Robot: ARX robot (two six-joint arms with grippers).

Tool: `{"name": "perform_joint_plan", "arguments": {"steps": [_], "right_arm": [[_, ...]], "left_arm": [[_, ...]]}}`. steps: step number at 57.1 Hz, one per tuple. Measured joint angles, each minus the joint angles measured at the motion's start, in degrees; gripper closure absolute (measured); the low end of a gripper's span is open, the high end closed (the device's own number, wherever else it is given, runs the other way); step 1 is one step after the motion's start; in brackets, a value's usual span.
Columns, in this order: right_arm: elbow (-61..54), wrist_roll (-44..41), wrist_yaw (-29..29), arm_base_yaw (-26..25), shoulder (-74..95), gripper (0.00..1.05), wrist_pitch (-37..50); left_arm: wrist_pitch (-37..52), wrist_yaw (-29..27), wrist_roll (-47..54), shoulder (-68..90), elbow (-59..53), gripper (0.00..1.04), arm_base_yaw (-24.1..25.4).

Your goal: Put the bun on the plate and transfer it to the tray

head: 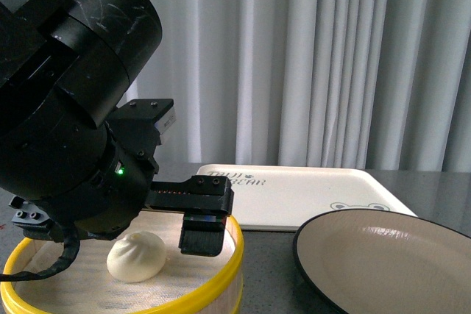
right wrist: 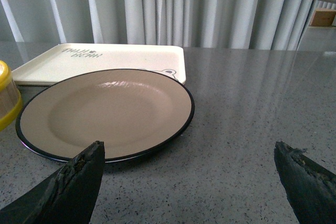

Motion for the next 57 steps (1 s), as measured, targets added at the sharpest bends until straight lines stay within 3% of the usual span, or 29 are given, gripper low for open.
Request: {"name": "perform_joint_plan", "arguments": {"steps": [49,57], "right_arm": [[0.0,0.0,0.0,0.0,0.0,0.09,0.0],[0.0,0.0,0.0,0.0,0.0,0.09,0.0]], "left_arm": [[0.76,-1.88,0.11,3.65,-0.44,0.07,1.84],[0.76,-1.84,-0.02,3.58,-0.63,0.27,1.92]]}}
